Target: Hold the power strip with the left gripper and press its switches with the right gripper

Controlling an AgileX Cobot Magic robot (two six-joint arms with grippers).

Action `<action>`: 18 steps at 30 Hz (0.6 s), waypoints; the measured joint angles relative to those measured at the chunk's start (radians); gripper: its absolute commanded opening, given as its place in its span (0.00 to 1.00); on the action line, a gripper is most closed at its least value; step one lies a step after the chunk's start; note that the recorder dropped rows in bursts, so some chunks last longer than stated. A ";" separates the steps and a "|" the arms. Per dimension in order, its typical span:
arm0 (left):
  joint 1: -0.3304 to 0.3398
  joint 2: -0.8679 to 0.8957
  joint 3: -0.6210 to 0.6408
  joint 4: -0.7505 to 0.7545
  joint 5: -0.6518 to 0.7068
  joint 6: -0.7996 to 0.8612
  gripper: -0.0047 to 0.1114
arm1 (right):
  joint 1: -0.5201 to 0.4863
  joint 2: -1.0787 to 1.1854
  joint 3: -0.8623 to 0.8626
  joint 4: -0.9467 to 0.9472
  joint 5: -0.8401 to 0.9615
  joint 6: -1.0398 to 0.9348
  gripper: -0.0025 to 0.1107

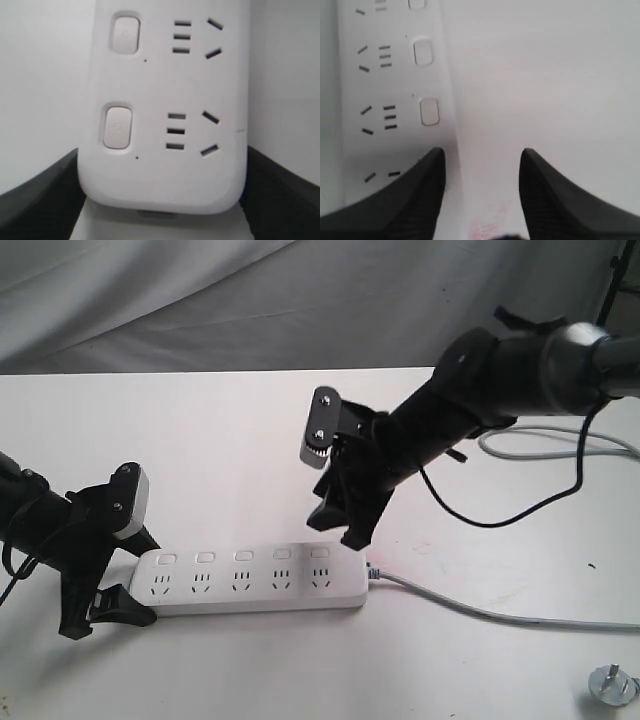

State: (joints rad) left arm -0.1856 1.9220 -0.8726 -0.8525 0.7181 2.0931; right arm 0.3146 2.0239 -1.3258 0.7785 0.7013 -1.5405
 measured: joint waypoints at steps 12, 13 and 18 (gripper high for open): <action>0.000 0.000 0.000 0.000 0.000 0.000 0.62 | 0.000 -0.285 0.000 -0.108 0.119 0.161 0.02; 0.000 0.000 0.000 0.000 0.000 0.000 0.62 | 0.000 -0.309 0.000 -0.132 0.140 0.193 0.02; 0.000 0.000 0.000 0.000 0.000 0.000 0.62 | 0.000 -0.511 0.111 -0.214 0.177 0.390 0.02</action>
State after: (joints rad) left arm -0.1856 1.9220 -0.8726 -0.8525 0.7181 2.0931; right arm 0.3146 1.5133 -1.2145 0.5647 0.8785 -1.1500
